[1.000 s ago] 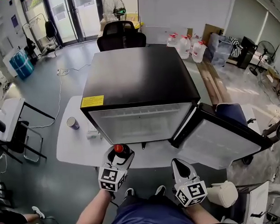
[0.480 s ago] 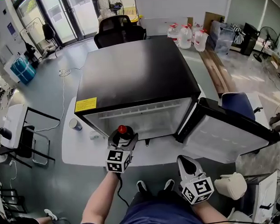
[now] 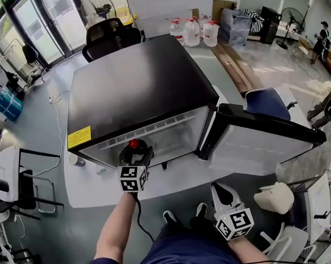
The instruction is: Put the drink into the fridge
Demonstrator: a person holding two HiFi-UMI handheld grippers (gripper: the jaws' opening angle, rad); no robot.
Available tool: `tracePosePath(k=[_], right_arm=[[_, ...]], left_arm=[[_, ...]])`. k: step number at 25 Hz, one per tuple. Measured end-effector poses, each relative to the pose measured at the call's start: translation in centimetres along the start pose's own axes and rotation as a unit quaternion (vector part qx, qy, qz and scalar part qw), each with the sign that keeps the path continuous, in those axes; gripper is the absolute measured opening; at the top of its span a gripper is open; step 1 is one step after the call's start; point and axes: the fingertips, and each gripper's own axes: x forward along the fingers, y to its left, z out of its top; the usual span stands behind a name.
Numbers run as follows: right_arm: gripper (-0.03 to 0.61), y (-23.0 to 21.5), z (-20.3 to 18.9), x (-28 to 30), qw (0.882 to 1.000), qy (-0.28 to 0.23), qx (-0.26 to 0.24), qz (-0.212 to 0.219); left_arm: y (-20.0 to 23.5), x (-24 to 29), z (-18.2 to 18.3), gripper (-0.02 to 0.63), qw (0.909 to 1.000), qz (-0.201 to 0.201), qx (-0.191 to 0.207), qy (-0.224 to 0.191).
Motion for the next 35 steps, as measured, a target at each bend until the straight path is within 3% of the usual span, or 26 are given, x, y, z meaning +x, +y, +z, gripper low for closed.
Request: tracePosePath(k=[9, 23, 35], right_arm=[[0.005, -0.9, -0.6, -1.3, 0.999, -0.003, 0.009, -0.031], [0.003, -2.5, -1.5, -2.6, 0.998, 0.006, 0.019, -0.064], [0.004, -2.1, -1.4, -1.8, 0.998, 0.007, 0.032, -0.053]], left_arm=[[0.4, 2.9, -1.3, 0.311, 0.9998, -0.004, 0.0, 0.02], [1.7, 6.8, -0.3, 0.311, 0.9998, 0.006, -0.002, 0.017], [1.8, 7.5, -1.0, 0.314, 0.9997, 0.015, -0.016, 0.013]])
